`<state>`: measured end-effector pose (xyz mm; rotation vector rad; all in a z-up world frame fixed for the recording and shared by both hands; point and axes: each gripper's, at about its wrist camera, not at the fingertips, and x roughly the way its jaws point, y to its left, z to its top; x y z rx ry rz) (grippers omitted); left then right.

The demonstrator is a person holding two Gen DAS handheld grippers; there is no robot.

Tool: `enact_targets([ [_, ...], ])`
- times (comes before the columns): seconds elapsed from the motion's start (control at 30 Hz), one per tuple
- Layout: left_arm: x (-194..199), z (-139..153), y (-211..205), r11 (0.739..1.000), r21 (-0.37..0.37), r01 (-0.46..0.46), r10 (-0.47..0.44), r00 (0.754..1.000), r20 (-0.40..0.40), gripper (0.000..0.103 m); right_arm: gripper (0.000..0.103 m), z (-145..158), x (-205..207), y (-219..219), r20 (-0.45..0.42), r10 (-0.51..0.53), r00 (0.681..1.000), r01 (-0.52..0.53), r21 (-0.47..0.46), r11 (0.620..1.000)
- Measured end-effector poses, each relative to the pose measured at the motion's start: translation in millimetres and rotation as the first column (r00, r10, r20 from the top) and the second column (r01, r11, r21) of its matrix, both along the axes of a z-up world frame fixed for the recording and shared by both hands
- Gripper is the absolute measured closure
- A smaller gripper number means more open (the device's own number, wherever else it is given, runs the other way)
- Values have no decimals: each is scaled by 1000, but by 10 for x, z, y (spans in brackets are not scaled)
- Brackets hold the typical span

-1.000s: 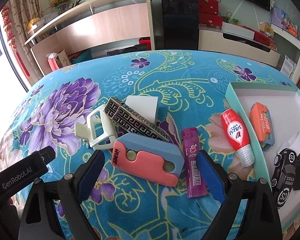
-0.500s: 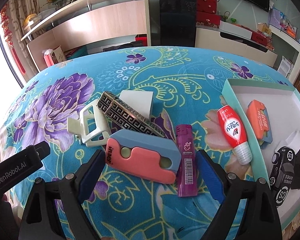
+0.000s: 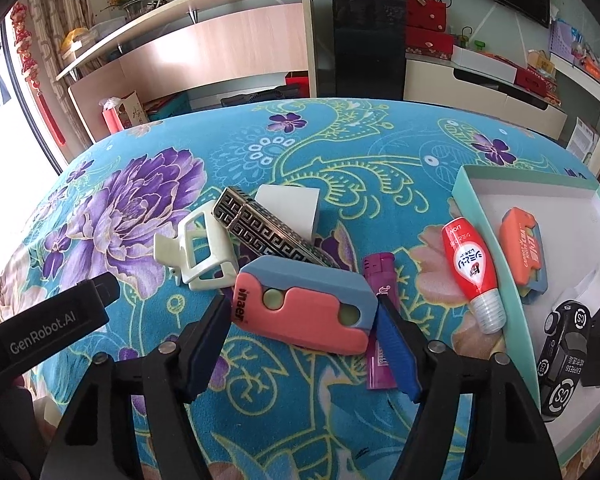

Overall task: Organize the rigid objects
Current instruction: 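Grasp the pink-and-blue folding knife toy with the right gripper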

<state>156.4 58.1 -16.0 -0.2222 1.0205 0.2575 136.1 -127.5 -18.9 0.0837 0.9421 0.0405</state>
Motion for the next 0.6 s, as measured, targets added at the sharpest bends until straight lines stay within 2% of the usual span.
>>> enact_targets([
  [0.27, 16, 11, -52, 1000, -15, 24, -24, 1000, 10, 0, 30, 47, -1, -112, 10, -24, 1000, 24, 51, 998],
  [0.6, 45, 94, -224, 993, -64, 99, -94, 993, 78, 0, 30, 261, -54, -362, 69, -91, 993, 86, 72, 994],
])
